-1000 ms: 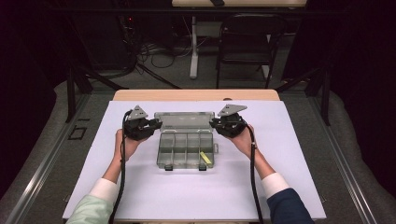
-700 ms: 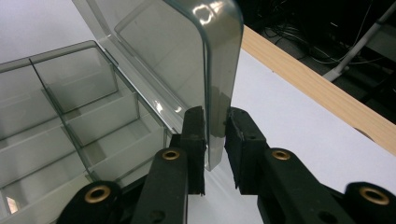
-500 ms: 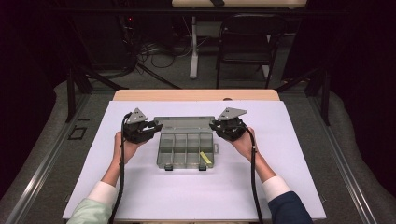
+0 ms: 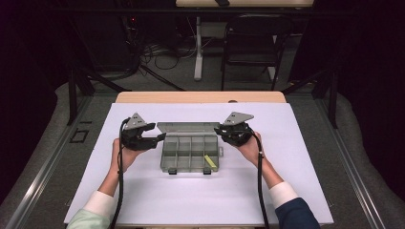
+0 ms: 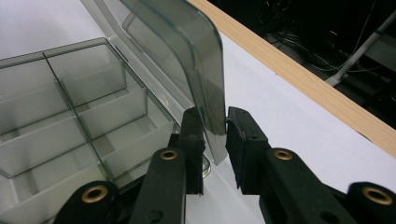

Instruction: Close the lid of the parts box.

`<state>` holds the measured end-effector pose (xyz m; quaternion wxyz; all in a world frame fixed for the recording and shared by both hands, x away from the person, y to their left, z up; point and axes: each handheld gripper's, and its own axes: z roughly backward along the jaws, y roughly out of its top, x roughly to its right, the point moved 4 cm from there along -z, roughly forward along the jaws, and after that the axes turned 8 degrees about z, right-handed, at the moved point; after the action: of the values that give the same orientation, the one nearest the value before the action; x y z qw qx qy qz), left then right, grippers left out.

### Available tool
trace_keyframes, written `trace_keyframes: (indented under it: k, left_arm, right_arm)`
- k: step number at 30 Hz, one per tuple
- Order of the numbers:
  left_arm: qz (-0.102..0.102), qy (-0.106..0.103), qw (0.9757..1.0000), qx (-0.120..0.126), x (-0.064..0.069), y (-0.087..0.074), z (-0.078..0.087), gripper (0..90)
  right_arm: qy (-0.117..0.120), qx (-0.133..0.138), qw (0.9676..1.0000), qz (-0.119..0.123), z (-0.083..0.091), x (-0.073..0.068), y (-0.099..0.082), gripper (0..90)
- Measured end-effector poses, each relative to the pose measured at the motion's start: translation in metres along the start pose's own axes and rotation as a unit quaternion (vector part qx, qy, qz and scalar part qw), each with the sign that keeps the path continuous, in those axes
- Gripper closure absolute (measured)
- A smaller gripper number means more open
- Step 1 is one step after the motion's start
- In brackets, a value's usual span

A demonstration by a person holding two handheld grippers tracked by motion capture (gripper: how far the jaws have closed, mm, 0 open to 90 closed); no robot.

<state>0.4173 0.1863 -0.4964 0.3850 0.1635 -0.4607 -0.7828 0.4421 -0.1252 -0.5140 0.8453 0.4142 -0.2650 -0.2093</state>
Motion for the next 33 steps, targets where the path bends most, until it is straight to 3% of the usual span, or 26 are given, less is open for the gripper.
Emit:
trace_keyframes:
  k: [2,6,11,16,20,25,29,33]
  left_arm:
    - [-0.002,0.0,1.0,0.009,0.001,0.004,0.011,42.8]
    - [0.002,0.015,0.9992,0.038,-0.002,0.016,0.033,64.2]
    - [0.011,0.029,0.9988,0.038,-0.01,0.033,0.033,80.4]
    - [0.017,0.014,0.9997,0.012,-0.012,0.042,0.014,84.9]
    - [0.01,0.0,0.9999,-0.009,-0.007,0.041,0.003,85.4]
    - [0.008,-0.007,0.9997,-0.021,-0.005,0.036,-0.002,86.7]
    - [0.008,-0.014,0.9996,-0.023,-0.004,0.031,-0.003,87.9]
    - [0.007,-0.021,0.9994,-0.028,-0.001,0.025,-0.004,89.0]
  right_arm:
    - [0.0,0.001,1.0,0.0,0.0,0.0,0.0,75.8]
    - [0.0,0.001,1.0,0.002,0.001,-0.001,0.001,75.6]
    - [0.0,0.001,1.0,0.002,0.001,-0.002,0.001,75.4]
    - [0.002,0.003,1.0,0.001,0.001,-0.002,0.0,74.3]
    - [0.007,0.002,1.0,0.001,0.002,-0.003,-0.001,72.5]
    - [0.011,-0.01,0.9999,0.004,0.002,-0.004,-0.006,65.4]
    - [0.016,-0.018,0.9997,-0.003,0.003,-0.003,-0.011,54.6]
    - [0.021,-0.027,0.9994,-0.011,0.006,-0.001,-0.017,49.3]
